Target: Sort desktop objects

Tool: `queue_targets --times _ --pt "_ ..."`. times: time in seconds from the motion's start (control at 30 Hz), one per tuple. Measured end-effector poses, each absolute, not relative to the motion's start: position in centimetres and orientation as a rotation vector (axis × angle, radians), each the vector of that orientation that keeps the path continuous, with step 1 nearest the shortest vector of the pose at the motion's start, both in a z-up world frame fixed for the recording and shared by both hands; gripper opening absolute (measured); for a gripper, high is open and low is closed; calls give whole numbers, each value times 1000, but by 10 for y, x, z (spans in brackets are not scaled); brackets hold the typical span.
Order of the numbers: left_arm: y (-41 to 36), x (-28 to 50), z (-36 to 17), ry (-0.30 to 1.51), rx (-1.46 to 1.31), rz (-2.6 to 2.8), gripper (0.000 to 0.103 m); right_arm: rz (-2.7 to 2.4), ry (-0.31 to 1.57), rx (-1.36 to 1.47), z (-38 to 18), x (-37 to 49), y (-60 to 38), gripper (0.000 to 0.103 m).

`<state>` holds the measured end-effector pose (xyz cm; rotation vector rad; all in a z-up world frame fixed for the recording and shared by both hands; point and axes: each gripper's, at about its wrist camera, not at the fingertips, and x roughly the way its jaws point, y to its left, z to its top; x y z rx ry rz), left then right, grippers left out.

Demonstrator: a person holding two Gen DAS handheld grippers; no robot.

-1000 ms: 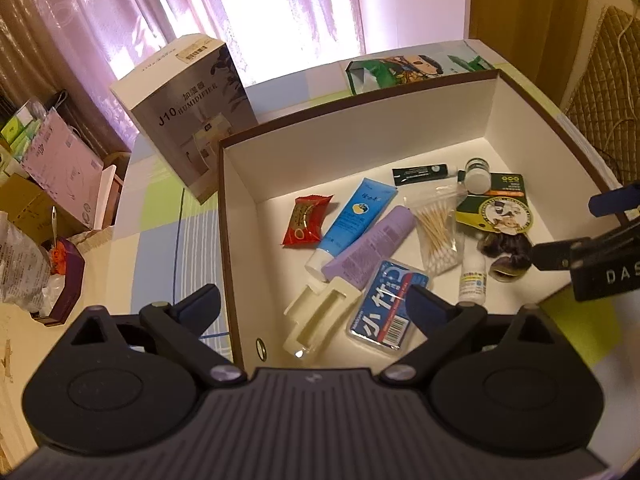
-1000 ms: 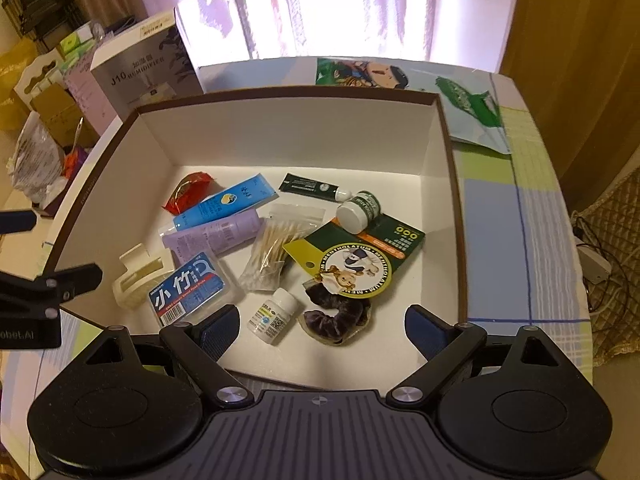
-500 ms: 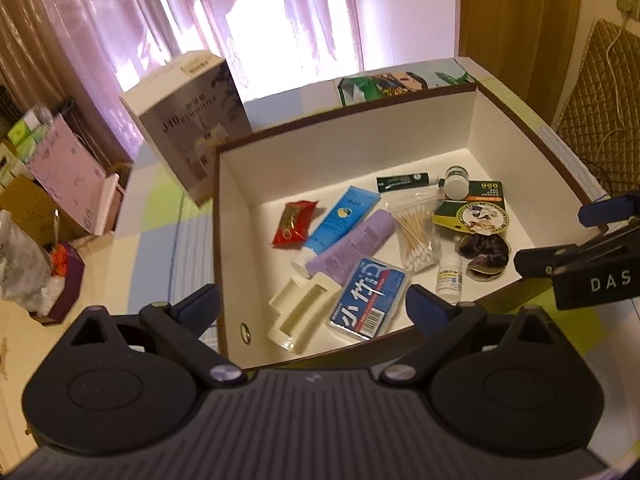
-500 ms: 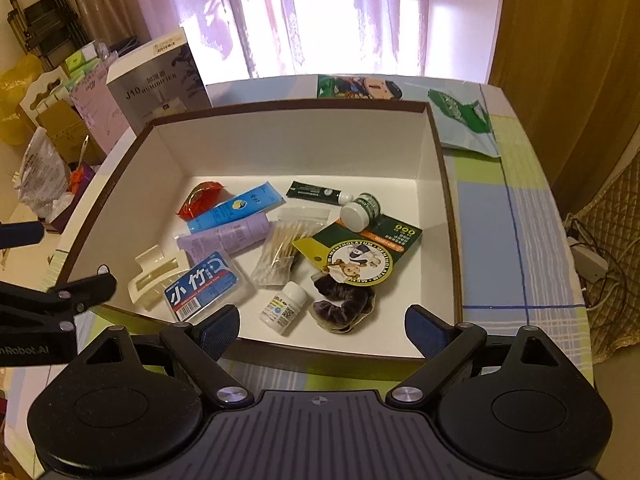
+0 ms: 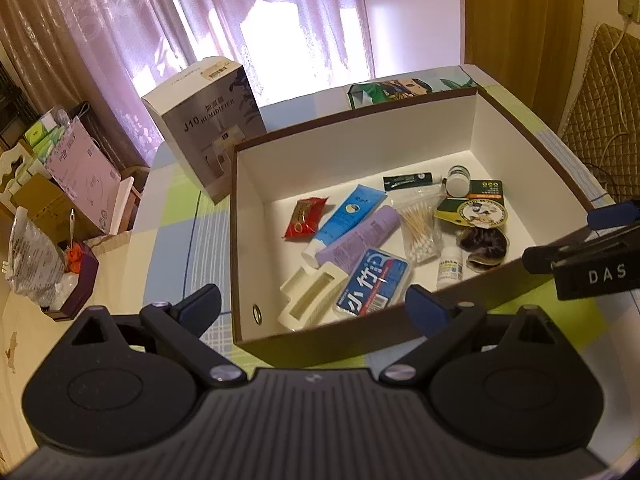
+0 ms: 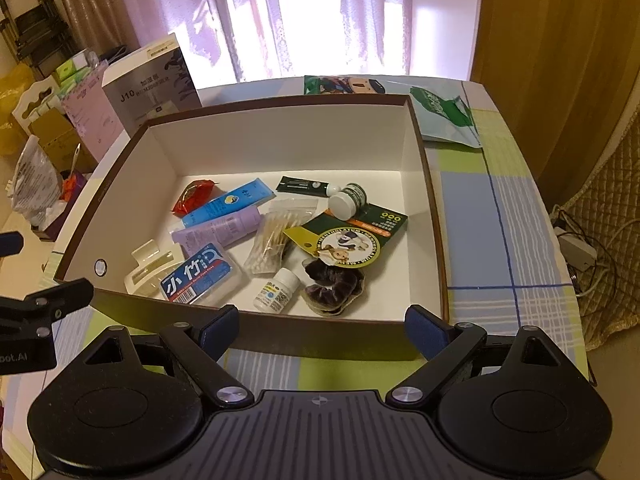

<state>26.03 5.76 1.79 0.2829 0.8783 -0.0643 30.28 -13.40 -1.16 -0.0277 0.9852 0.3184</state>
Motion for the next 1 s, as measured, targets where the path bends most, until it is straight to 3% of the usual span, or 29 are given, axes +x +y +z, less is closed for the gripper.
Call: queue_targets --times 1.0 --pt "60 224 10 909 264 -42 97 323 1001 5 -14 262 -140 95"
